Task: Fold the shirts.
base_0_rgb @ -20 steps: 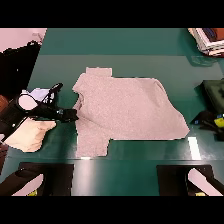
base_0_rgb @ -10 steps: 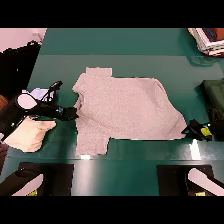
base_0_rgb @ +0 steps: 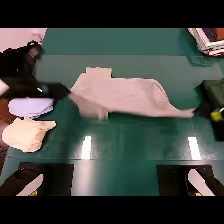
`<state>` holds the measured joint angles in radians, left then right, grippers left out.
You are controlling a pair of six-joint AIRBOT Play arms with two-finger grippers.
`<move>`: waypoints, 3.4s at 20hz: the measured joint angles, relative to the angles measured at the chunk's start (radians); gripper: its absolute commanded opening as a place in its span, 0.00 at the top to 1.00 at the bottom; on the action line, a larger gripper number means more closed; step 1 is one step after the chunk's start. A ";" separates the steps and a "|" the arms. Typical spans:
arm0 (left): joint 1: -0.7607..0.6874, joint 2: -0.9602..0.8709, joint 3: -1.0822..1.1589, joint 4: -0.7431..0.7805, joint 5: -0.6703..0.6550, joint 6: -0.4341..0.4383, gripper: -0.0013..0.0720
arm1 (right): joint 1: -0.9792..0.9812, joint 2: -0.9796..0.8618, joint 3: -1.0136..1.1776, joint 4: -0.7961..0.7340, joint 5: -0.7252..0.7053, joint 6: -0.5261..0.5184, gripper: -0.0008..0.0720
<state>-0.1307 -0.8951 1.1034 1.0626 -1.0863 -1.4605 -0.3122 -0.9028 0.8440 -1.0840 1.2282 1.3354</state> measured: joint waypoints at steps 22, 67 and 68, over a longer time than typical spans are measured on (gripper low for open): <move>0.000 0.013 0.748 0.058 -0.118 -0.049 0.95 | 0.006 -0.071 1.141 -0.083 0.295 0.059 0.97; 0.078 -0.444 0.014 0.124 -0.174 0.054 0.30 | 0.200 -0.388 0.354 -0.244 0.106 0.067 0.50; 0.080 -0.394 -0.056 0.120 -0.171 0.043 0.30 | 0.192 -0.351 0.319 -0.244 0.101 0.067 0.50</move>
<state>-0.0509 -1.2896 1.0477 1.1824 -1.2572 -1.4170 -0.1207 -1.2533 1.1629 -1.3281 1.3289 1.4021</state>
